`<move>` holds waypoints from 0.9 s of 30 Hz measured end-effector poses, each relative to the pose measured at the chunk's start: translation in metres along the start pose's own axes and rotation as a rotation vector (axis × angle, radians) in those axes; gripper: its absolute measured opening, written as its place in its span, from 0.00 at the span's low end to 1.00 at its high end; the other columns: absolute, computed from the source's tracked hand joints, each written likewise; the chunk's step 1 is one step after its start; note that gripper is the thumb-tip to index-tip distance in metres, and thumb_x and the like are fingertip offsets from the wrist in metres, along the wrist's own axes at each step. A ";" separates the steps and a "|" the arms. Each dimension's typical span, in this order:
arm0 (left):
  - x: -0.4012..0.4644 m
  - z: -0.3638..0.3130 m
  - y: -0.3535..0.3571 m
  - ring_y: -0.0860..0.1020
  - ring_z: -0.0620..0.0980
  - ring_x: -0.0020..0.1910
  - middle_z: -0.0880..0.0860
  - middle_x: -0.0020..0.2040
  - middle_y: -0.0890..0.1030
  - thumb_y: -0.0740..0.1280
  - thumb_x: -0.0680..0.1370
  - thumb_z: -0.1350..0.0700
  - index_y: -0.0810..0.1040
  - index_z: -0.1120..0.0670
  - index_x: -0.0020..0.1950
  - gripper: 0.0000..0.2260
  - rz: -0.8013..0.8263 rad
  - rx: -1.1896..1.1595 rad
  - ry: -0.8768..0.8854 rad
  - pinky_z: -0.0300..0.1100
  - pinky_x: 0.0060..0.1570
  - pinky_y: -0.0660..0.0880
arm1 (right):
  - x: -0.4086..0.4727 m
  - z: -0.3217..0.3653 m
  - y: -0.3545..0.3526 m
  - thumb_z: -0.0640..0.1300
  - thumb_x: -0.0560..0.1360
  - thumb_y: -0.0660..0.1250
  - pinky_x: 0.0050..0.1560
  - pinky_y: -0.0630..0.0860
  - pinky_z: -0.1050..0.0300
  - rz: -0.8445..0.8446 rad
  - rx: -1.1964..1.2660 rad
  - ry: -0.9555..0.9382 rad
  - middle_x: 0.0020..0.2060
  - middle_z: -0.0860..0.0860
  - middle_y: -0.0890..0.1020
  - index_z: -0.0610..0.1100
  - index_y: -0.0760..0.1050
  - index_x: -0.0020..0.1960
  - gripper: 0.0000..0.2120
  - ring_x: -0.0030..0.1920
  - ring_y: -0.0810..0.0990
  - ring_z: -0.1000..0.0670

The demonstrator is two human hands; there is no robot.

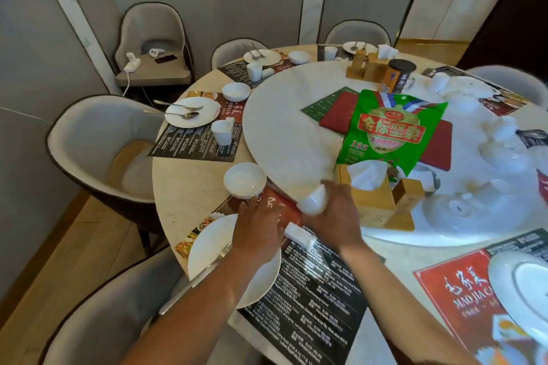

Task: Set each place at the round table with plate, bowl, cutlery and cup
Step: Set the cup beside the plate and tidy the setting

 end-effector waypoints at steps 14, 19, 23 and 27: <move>-0.048 -0.029 0.027 0.53 0.56 0.80 0.51 0.81 0.58 0.61 0.82 0.49 0.69 0.47 0.75 0.20 0.155 0.006 0.100 0.57 0.79 0.49 | -0.070 -0.098 0.032 0.47 0.58 0.85 0.59 0.78 0.45 -0.166 0.249 0.261 0.55 0.52 0.81 0.53 0.73 0.63 0.37 0.57 0.79 0.49; -0.048 -0.027 0.022 0.55 0.56 0.79 0.50 0.80 0.62 0.63 0.81 0.49 0.69 0.48 0.75 0.21 0.156 0.021 0.092 0.58 0.79 0.50 | -0.068 -0.094 0.040 0.47 0.60 0.84 0.60 0.78 0.45 -0.170 0.216 0.267 0.58 0.51 0.79 0.49 0.72 0.67 0.39 0.59 0.78 0.49; -0.046 -0.028 0.021 0.54 0.57 0.80 0.51 0.80 0.61 0.62 0.82 0.49 0.65 0.48 0.77 0.23 0.162 0.031 0.090 0.57 0.79 0.50 | -0.066 -0.093 0.044 0.48 0.62 0.83 0.62 0.77 0.46 -0.169 0.199 0.274 0.60 0.49 0.78 0.49 0.70 0.69 0.39 0.61 0.77 0.47; -0.049 -0.028 0.019 0.52 0.57 0.80 0.52 0.81 0.59 0.61 0.82 0.48 0.61 0.47 0.79 0.25 0.166 0.022 0.084 0.56 0.79 0.49 | -0.070 -0.091 0.041 0.53 0.62 0.83 0.66 0.73 0.46 -0.132 0.176 0.255 0.67 0.46 0.72 0.48 0.61 0.77 0.50 0.67 0.73 0.45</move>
Point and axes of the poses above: each hand's wrist, its own x-axis towards the middle knuckle, its own y-axis out of the palm, z = x × y, the point moved 5 cm from there along x, towards the middle knuckle
